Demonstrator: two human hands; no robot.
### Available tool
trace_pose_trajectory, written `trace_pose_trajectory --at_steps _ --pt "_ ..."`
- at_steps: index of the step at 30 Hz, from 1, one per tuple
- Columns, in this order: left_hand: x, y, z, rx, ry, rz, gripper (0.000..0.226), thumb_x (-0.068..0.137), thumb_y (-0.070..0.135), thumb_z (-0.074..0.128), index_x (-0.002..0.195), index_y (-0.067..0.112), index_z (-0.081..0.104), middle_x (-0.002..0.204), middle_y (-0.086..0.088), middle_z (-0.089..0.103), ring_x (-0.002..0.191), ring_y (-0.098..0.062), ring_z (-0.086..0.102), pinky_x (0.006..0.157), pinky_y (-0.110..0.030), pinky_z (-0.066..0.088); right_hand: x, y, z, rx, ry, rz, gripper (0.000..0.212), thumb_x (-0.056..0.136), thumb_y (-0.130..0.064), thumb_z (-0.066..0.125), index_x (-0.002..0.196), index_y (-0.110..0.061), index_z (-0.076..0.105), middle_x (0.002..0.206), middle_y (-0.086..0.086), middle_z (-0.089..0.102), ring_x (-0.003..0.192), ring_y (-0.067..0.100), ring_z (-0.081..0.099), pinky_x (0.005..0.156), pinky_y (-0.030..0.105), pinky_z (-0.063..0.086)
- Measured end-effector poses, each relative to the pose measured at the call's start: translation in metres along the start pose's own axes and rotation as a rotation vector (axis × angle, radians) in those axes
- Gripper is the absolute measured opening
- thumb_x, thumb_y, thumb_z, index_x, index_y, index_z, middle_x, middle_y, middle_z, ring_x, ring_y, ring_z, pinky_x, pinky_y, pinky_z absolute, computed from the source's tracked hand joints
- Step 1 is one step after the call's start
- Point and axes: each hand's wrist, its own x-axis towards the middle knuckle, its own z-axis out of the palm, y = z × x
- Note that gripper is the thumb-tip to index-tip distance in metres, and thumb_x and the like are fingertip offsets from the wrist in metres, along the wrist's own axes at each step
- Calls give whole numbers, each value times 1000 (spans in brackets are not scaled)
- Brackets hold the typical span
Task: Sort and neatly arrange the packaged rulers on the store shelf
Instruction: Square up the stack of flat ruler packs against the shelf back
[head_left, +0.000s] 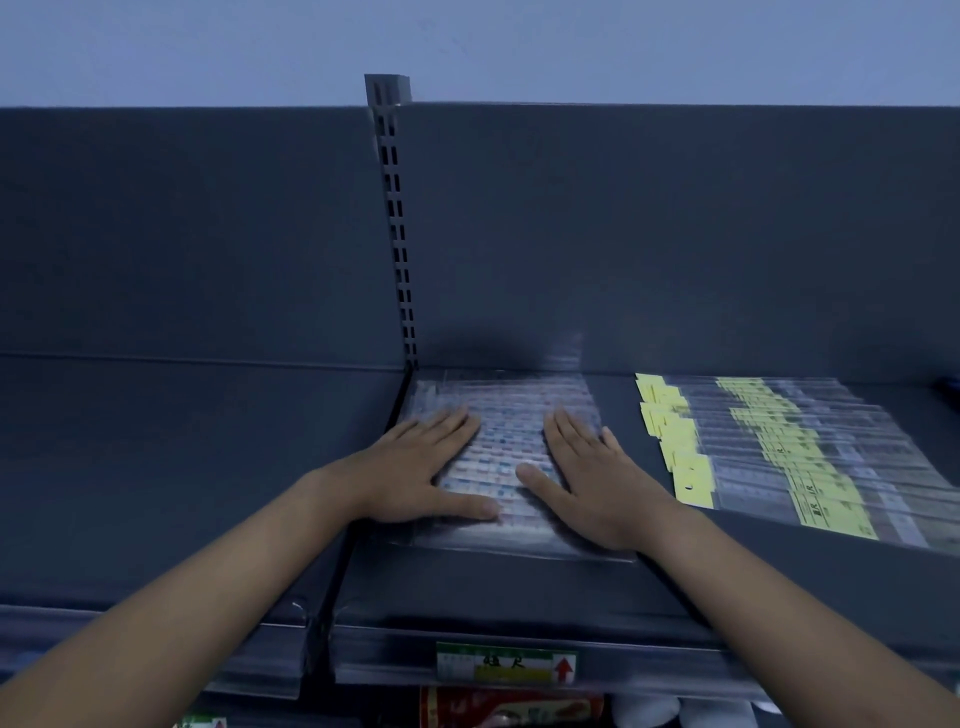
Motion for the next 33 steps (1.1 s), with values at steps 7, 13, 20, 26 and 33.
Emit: trace_pose_trajectory --at_steps 7,13,20,26,33 --pt "1 -4 1 -88 176 -72 117 62 100 18 152 32 -11 153 17 -23 142 0 -16 115 -27 -10 0 4 -4 397 160 99 95 81 -72 16 151 -13 -8 159 -2 -13 140 4 -18 113 25 -8" --pt "34 -8 -14 -1068 452 -313 98 80 80 35 155 23 10 162 6 11 147 -15 16 120 -42 15 28 18 -13 1212 365 356 74 87 -71 33 147 -26 34 151 -8 36 139 15 32 118 41 19" --pt "63 -8 -24 -1180 456 -244 73 93 68 29 153 27 20 159 7 21 145 -14 22 112 -31 18 57 13 -26 1334 408 399 67 93 -63 35 141 -17 43 146 0 44 135 21 39 110 33 28" --pt "68 -23 -25 -758 471 -256 73 94 61 41 151 18 30 158 0 26 144 -18 25 111 -29 20 55 12 -23 793 361 277 66 96 -50 42 149 -14 25 150 11 37 136 25 37 98 19 30" --pt "69 -36 -19 41 282 -52 56 100 56 19 150 34 26 159 10 20 147 -10 12 115 -33 3 51 24 -13 50 57 93 69 99 -53 20 152 -12 4 160 5 1 147 16 -2 118 35 0"
